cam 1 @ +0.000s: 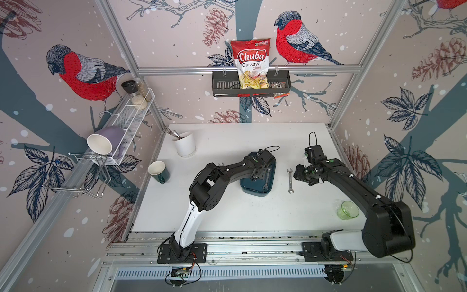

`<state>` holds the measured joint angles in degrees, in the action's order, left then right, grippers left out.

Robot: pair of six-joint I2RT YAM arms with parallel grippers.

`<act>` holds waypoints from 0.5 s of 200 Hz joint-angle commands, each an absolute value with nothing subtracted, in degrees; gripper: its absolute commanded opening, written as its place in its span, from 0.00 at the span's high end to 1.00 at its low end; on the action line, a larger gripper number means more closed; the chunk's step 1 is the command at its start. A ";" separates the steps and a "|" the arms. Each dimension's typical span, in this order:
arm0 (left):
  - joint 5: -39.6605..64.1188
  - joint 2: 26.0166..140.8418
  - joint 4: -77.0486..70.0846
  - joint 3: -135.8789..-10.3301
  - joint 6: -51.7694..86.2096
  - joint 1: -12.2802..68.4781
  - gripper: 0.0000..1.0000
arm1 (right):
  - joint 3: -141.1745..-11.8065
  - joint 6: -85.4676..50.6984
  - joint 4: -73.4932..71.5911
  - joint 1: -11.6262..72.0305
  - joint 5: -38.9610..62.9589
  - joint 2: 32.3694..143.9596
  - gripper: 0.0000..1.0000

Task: Take out the wrench from the storage box
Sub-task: Adjust the wrench in the storage box.

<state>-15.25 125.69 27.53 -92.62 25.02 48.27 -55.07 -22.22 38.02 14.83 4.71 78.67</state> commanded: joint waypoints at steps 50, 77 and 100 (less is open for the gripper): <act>-14.78 123.31 30.82 -93.24 23.63 50.05 0.54 | -54.51 -21.29 38.15 14.77 4.94 78.27 0.48; -15.55 123.91 31.59 -94.97 22.03 48.54 0.54 | -54.41 -21.44 38.10 14.77 5.01 78.12 0.48; -14.01 124.21 30.18 -95.10 20.55 47.36 0.54 | -54.23 -21.34 38.06 14.77 4.94 78.13 0.48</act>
